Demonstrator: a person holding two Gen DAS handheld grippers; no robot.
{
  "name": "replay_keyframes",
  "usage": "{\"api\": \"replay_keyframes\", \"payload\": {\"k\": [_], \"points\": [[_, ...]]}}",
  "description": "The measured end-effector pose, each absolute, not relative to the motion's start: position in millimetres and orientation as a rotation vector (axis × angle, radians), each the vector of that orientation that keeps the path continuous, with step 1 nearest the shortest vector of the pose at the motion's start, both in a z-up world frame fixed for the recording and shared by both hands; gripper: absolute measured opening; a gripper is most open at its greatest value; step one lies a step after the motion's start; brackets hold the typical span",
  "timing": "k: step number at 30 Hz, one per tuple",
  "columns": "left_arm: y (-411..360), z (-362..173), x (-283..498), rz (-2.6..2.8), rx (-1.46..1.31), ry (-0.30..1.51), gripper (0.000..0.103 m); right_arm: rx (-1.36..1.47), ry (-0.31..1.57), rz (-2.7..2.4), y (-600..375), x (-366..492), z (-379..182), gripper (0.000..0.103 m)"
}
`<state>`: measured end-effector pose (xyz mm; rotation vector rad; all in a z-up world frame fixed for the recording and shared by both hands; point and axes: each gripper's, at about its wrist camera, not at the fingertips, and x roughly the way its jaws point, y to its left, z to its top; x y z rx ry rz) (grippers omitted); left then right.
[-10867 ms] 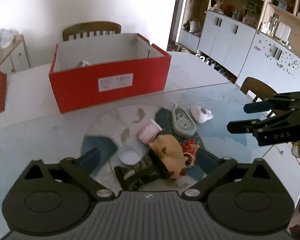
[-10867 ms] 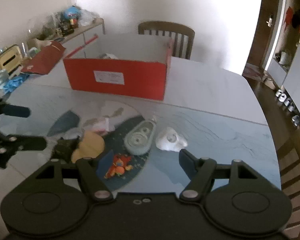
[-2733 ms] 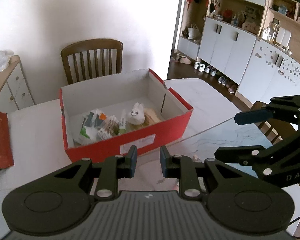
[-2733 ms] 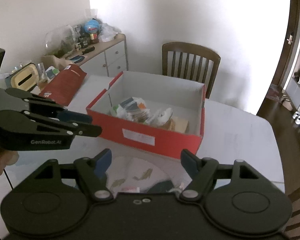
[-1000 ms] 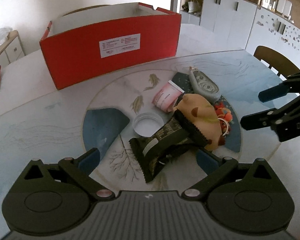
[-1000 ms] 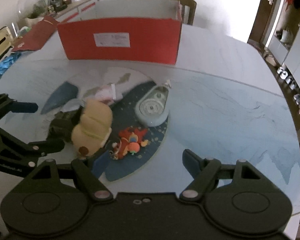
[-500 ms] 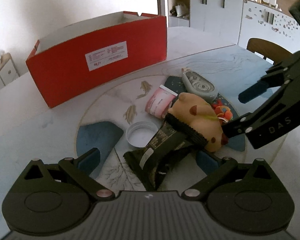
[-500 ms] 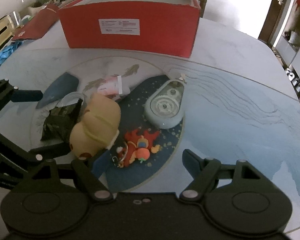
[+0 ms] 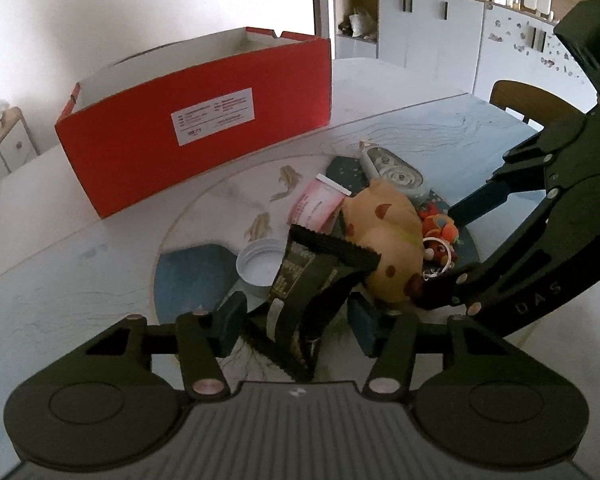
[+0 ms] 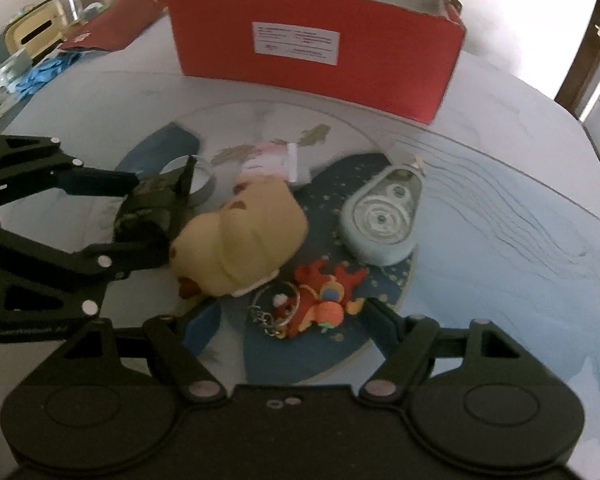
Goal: Organize objects
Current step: 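Grasp the black snack packet with the left tool while the right tool grasps the red plush keychain, then carry the black packet and red plush keychain with both tools into the red box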
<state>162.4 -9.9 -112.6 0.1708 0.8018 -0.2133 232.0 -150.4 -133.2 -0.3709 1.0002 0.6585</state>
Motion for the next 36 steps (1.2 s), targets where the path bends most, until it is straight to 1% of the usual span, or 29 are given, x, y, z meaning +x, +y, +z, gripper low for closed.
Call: {"api": "replay_keyframes", "payload": {"k": [3, 4, 5, 6, 7, 9, 10, 12, 15, 22, 36], "points": [[-7, -111, 163, -0.209, 0.142, 0.812, 0.05, -0.354, 1.0, 0.668, -150, 233, -132, 0.077], [-6, -111, 162, -0.205, 0.13, 0.816, 0.048, -0.345, 1.0, 0.67, -151, 234, -132, 0.077], [-6, -110, 162, -0.201, 0.122, 0.82, 0.047, -0.341, 0.998, 0.669, -151, 235, -131, 0.075], [-5, -110, 162, -0.195, 0.114, 0.825, 0.045, -0.345, 0.993, 0.666, -150, 234, -131, 0.068], [-4, -109, 162, -0.19, 0.105, 0.828, 0.044, -0.353, 0.984, 0.66, -150, 234, -130, 0.065], [-2, -108, 162, -0.183, 0.084, 0.835, 0.043, -0.349, 0.98, 0.661, -150, 235, -127, 0.054], [-1, -108, 161, -0.18, 0.074, 0.836, 0.04, -0.351, 0.977, 0.659, -150, 235, -126, 0.052], [0, -106, 161, -0.177, 0.063, 0.839, 0.038, -0.35, 0.976, 0.659, -150, 236, -125, 0.046], [0, -105, 161, -0.169, 0.057, 0.845, 0.037, -0.343, 0.974, 0.658, -153, 233, -125, 0.042], [8, -102, 157, -0.147, -0.02, 0.871, 0.036, -0.303, 0.981, 0.63, -166, 223, -123, 0.039], [23, -88, 144, -0.124, -0.161, 0.921, 0.034, -0.184, 0.964, 0.601, -201, 199, -97, 0.038]]}}
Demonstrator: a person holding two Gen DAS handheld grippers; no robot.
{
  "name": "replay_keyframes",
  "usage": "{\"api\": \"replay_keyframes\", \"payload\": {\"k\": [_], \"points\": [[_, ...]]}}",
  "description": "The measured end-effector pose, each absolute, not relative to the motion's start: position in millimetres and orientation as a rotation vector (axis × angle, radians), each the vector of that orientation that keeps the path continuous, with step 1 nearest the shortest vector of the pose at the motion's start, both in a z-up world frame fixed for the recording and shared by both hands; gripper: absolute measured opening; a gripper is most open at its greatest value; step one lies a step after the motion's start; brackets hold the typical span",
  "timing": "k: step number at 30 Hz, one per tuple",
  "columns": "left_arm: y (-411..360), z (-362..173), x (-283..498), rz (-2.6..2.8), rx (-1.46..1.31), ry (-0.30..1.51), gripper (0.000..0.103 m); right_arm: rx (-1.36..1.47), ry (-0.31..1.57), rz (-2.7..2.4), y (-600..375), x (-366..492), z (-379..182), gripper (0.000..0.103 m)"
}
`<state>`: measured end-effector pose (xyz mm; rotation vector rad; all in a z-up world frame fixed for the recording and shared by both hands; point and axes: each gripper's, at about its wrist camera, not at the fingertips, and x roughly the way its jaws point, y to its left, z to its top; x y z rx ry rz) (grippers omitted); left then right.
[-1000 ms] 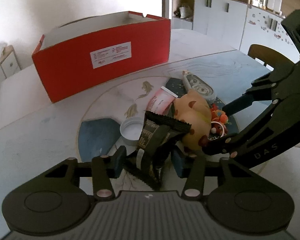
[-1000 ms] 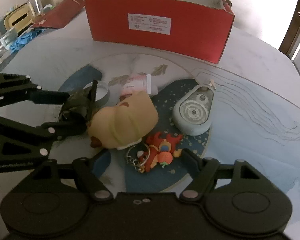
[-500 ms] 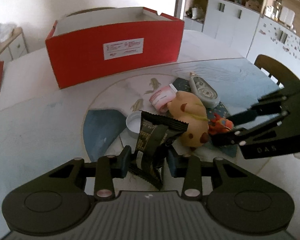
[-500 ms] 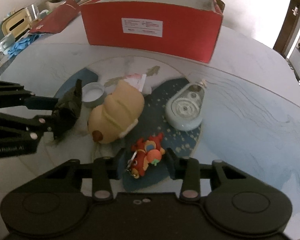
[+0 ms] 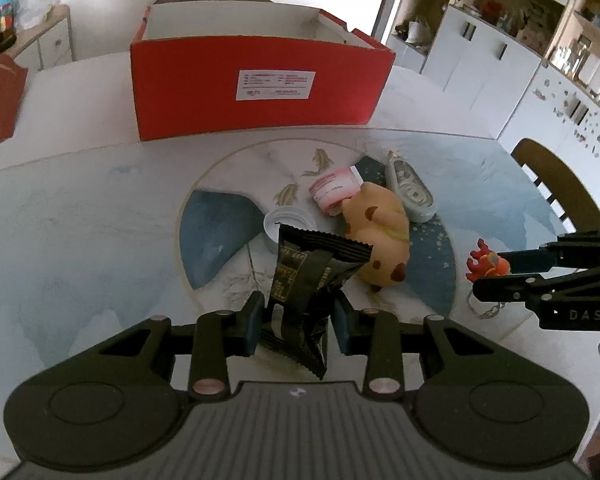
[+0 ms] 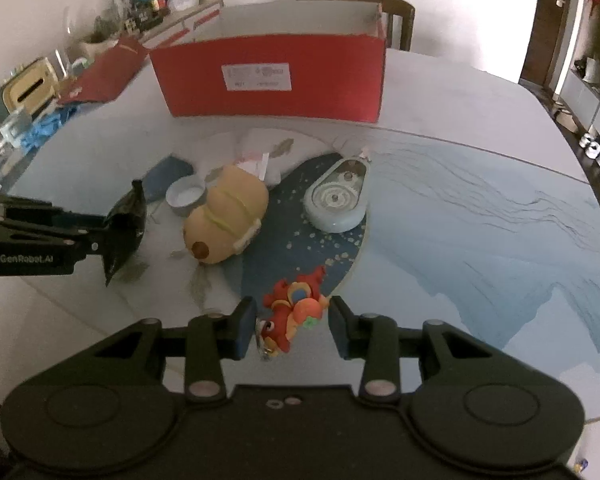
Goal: Organize objects
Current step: 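Carry the black packet and red plush keychain with both tools into the red box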
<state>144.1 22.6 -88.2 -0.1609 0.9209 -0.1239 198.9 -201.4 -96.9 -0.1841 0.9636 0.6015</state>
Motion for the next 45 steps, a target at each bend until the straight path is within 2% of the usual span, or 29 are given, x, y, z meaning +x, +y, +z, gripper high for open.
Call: {"api": "replay_keyframes", "payload": {"k": [18, 31, 45], "points": [[22, -30, 154, -0.116, -0.17, 0.909, 0.034, -0.163, 0.88, 0.635, -195, 219, -28, 0.038], [42, 20, 208, -0.102, -0.127, 0.837, 0.034, -0.215, 0.768, 0.692, -160, 266, 22, 0.038], [79, 48, 294, -0.065, -0.052, 0.8, 0.034, -0.193, 0.735, 0.631, -125, 348, 39, 0.038]]}}
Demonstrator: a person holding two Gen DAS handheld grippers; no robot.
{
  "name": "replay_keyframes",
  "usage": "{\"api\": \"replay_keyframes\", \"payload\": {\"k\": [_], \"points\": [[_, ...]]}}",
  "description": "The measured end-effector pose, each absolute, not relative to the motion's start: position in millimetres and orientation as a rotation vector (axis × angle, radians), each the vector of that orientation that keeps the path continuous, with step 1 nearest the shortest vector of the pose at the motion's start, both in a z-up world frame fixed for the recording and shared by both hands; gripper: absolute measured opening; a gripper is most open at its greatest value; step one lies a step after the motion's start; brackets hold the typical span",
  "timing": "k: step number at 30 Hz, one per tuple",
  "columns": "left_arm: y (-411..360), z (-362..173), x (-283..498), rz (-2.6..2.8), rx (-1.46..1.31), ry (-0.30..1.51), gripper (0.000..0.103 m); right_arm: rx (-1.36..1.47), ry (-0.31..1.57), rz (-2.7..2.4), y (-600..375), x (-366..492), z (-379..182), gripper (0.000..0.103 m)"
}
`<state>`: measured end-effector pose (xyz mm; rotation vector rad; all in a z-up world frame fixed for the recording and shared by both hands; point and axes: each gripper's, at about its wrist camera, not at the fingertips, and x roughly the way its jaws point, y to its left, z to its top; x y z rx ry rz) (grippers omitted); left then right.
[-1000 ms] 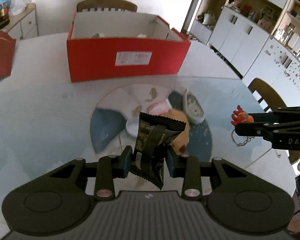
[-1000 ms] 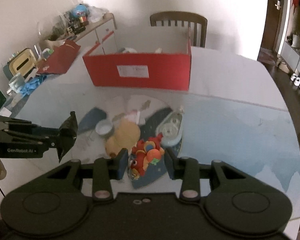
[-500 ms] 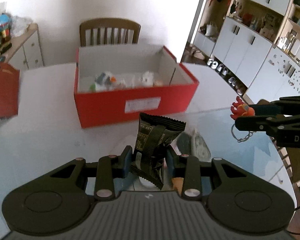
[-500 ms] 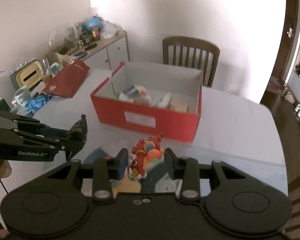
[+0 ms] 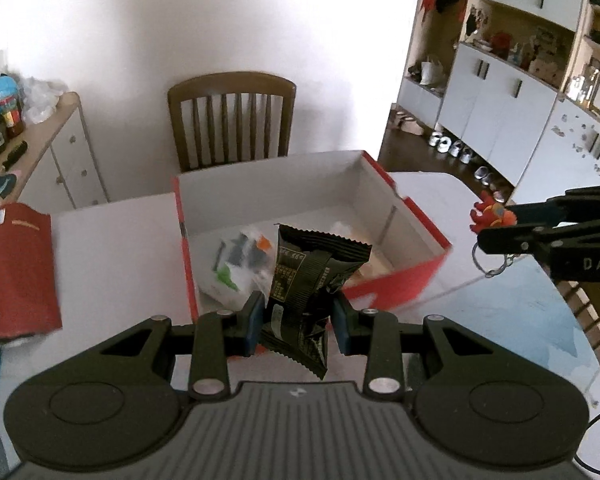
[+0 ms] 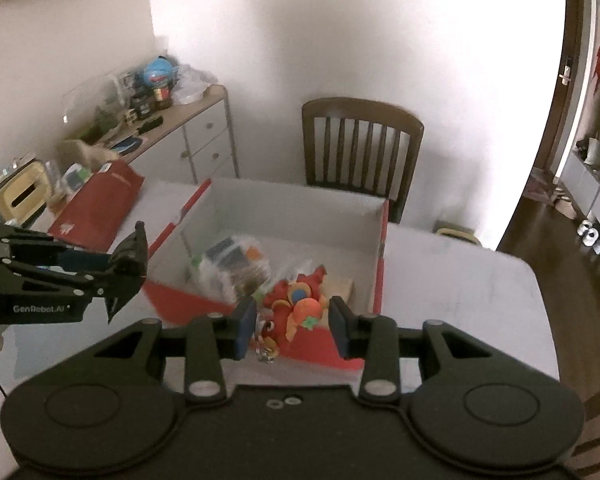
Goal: Organize objects
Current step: 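Carry the black packet and red plush keychain with both tools into the red box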
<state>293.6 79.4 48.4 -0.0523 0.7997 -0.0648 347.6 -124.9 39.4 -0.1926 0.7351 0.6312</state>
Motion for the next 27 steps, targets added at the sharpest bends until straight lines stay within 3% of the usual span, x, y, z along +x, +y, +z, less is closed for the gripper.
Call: {"api": "replay_keyframes", "payload": {"k": [10, 27], "points": [[91, 37, 370, -0.031, 0.038, 0.835, 0.034, -0.246, 0.737, 0.617, -88, 400, 29, 0.038], [83, -27, 440, -0.038, 0.084, 0.963, 0.034, -0.335, 0.877, 0.548, -55, 441, -45, 0.039]]}}
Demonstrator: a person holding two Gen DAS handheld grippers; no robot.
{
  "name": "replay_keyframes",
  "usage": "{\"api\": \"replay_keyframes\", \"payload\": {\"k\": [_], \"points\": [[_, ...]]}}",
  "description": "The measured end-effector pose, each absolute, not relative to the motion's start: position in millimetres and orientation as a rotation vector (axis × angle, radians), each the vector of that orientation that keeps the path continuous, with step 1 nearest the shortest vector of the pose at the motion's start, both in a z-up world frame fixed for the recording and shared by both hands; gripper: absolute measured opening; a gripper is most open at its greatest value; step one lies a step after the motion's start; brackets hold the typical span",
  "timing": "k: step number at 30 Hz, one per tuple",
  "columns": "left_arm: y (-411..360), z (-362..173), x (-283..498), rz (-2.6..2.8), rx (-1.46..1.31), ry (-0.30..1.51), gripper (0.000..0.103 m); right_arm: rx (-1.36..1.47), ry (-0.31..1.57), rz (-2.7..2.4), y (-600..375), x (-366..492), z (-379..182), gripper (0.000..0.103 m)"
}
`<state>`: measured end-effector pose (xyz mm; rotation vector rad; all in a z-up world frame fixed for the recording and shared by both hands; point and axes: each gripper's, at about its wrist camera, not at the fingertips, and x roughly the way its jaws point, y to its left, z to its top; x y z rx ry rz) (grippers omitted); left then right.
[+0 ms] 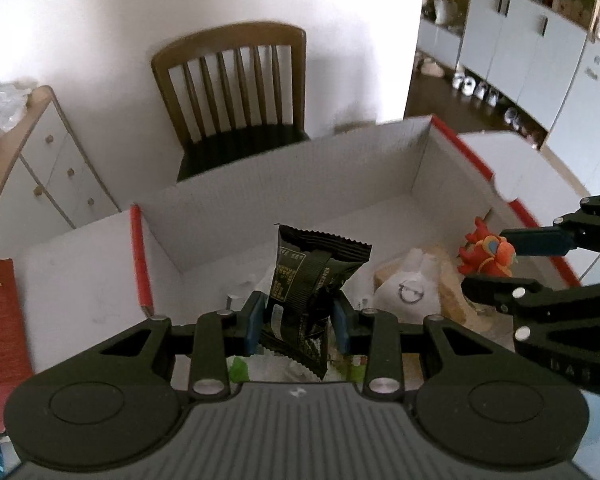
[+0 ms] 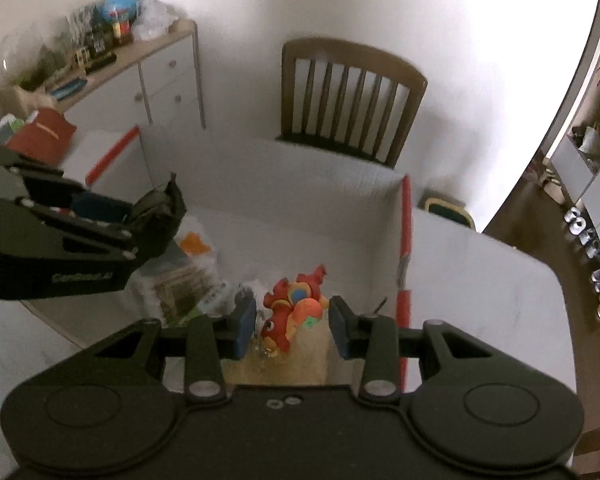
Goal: Organize objects
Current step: 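Carry the black packet and red plush keychain with both tools into the red box, then open both tools to release the packet and keychain in the box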
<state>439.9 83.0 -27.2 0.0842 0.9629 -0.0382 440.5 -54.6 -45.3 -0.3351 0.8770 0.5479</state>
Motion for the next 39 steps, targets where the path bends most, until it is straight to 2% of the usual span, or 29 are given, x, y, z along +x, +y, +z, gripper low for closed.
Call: {"api": "replay_keyframes", "payload": {"k": [20, 23, 26, 28, 30, 39], "points": [[82, -56, 457, -0.062, 0.116, 1.015, 0.035, -0.331, 0.942, 0.559, -52, 453, -77, 0.042], [81, -58, 458, -0.069, 0.106, 1.02, 0.044, -0.315, 0.936, 0.573, -54, 453, -76, 0.048], [78, -59, 456, -0.083, 0.094, 1.012, 0.057, -0.303, 0.917, 0.583, -56, 450, -71, 0.061], [76, -59, 454, -0.082, 0.09, 1.004, 0.062, -0.312, 0.9, 0.587, -56, 448, -67, 0.061], [77, -58, 452, -0.088, 0.079, 1.003, 0.065, -0.319, 0.894, 0.592, -58, 446, -64, 0.061], [75, -43, 439, -0.092, 0.058, 0.973, 0.065, -0.317, 0.863, 0.609, -64, 434, -46, 0.062]]}}
